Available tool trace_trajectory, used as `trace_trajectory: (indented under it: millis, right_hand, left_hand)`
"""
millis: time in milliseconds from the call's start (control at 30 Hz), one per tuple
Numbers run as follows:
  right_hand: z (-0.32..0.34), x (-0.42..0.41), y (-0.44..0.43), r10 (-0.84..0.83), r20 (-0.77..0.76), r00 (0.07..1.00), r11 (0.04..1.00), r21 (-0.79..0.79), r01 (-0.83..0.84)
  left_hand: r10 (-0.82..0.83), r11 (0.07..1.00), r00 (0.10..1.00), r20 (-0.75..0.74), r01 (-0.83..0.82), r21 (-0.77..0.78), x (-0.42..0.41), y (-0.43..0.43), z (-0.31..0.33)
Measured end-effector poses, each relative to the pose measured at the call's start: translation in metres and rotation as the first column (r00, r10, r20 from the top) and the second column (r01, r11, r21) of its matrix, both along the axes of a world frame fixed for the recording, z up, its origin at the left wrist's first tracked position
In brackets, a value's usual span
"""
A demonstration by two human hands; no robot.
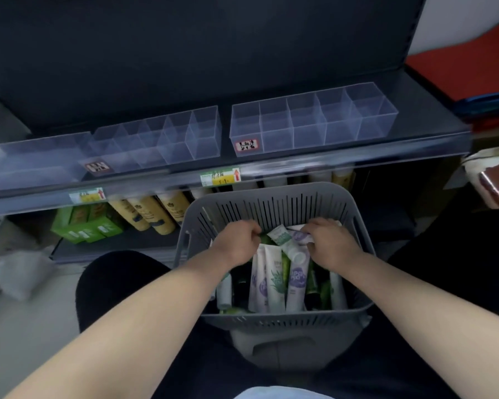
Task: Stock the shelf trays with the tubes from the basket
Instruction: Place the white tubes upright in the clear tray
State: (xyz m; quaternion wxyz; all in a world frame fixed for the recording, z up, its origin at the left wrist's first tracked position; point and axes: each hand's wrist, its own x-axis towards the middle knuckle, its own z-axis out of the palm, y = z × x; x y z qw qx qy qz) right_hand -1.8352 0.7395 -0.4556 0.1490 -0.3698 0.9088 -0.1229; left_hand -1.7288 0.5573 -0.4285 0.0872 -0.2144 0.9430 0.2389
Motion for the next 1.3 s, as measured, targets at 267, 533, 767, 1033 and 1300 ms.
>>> trace_trajectory:
  millis: [267, 533, 767, 1033, 1300]
  right_hand:
    - [-0.019, -0.017, -0.033, 0.008, 0.105, 0.994, 1.000, -0.030, -0.005]
    - [-0.031, -0.021, -0.052, -0.024, 0.245, 0.969, 0.999, 0.033, 0.017]
    - [-0.025, -0.013, -0.050, -0.031, 0.346, 0.938, 0.986, 0.164, -0.028]
    - [-0.022, -0.003, -0.071, -0.113, 0.397, 0.911, 0.991, 0.107, 0.077]
    - [-0.014, -0.009, -0.056, -0.222, 0.514, 0.829, 0.958, -0.041, 0.283]
  left_hand:
    - [0.074, 0.995, 0.997, 0.016, -0.075, 0.061, -0.015, 0.006, -0.027]
    - [-0.005, 1.000, 0.995, 0.097, 0.006, -0.008, -0.017, 0.007, -0.038]
    - [0.123, 0.958, 0.987, 0.105, -0.145, 0.249, -0.003, -0.017, -0.022]
    - [0.530, 0.739, 0.847, -0.038, -0.440, 0.510, 0.009, -0.025, -0.024]
    - [0.514, 0.808, 0.838, -0.183, -0.403, 0.430, 0.010, -0.027, -0.017]
